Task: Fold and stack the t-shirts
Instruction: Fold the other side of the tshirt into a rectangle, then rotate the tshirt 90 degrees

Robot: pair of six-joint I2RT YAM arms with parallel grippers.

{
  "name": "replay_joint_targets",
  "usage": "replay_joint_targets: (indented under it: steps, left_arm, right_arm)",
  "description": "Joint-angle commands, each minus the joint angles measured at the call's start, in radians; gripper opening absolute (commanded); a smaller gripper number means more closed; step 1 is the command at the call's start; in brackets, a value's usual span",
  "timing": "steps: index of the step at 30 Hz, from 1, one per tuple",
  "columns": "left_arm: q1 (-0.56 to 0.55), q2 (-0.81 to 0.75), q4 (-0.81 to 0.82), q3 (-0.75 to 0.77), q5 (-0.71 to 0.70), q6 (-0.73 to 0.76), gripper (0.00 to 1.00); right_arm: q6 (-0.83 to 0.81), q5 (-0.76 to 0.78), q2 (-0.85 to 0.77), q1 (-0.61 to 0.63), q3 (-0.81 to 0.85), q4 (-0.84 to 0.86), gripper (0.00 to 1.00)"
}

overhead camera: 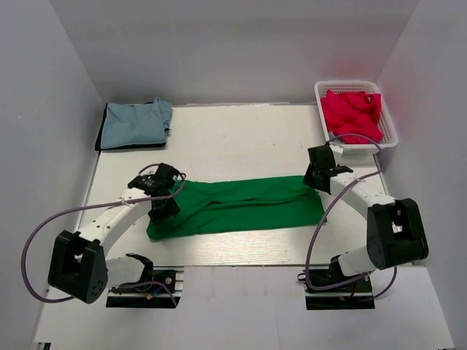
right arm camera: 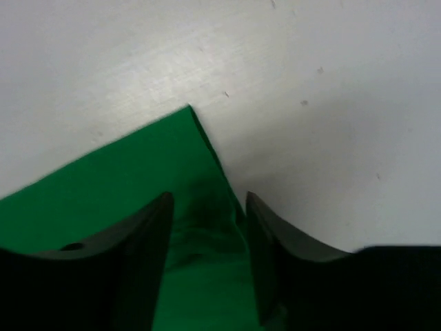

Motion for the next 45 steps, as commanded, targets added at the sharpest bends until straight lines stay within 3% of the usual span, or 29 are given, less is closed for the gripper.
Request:
replay_joint_targets:
  steps: [1, 2, 5, 6, 11, 12, 19, 24, 27, 32, 35, 41, 45]
  left_arm:
    - [-0.003, -0.048, -0.101, -0.035, 0.070, -0.030, 0.59]
    - [-0.003, -0.048, -0.115, -0.035, 0.085, -0.041, 0.73]
    - [-0.012, -0.057, -0.115, -0.010, 0.121, -0.030, 0.88]
    - [-0.012, -0.071, -0.115, -0.010, 0.107, -0.030, 1.00]
    - [-0.012, -0.026, 0.029, 0.106, 0.073, 0.011, 1.00]
    - [-0.012, -0.010, 0.046, 0.128, 0.073, 0.022, 1.00]
    - [-0.012, 0.147, 0.226, 0.171, 0.125, 0.089, 1.00]
    - [0.013, 0.341, 0.255, 0.217, 0.157, 0.089, 1.00]
    - [0.022, 0.449, 0.160, 0.301, 0.105, 0.065, 1.00]
    - [0.033, 0.619, 0.149, 0.355, 0.032, 0.062, 1.00]
    - [0.045, 0.716, 0.149, 0.501, 0.022, 0.100, 1.00]
    - [0.063, 1.036, 0.253, 0.807, 0.171, 0.227, 1.00]
    - [0.054, 1.329, 0.229, 1.351, 0.371, 0.302, 1.00]
  right_arm:
    - [0.083, 0.051, -0.049, -0.003, -0.062, -0.078, 0.55]
    - [0.095, 0.052, -0.078, -0.004, -0.073, -0.094, 0.66]
    - [0.143, 0.130, -0.126, -0.004, -0.094, -0.174, 0.75]
    - [0.141, 0.146, -0.137, 0.002, -0.094, -0.178, 0.77]
    - [0.021, -0.058, -0.183, 0.006, -0.044, -0.068, 0.90]
    - [0.013, -0.151, -0.178, 0.008, -0.033, -0.056, 0.90]
    - [-0.061, -0.371, -0.120, 0.054, 0.027, 0.090, 0.90]
    - [-0.038, -0.457, 0.015, 0.063, 0.013, 0.141, 0.90]
    - [-0.018, -0.468, 0.073, 0.065, -0.004, 0.128, 0.90]
    - [0.005, -0.462, 0.031, 0.065, -0.140, 0.133, 0.90]
    - [0.008, -0.472, -0.002, 0.074, -0.186, 0.104, 0.90]
    - [0.023, -0.526, -0.077, 0.144, -0.275, 0.085, 0.90]
    - [0.011, -0.596, -0.080, 0.238, -0.295, 0.053, 0.90]
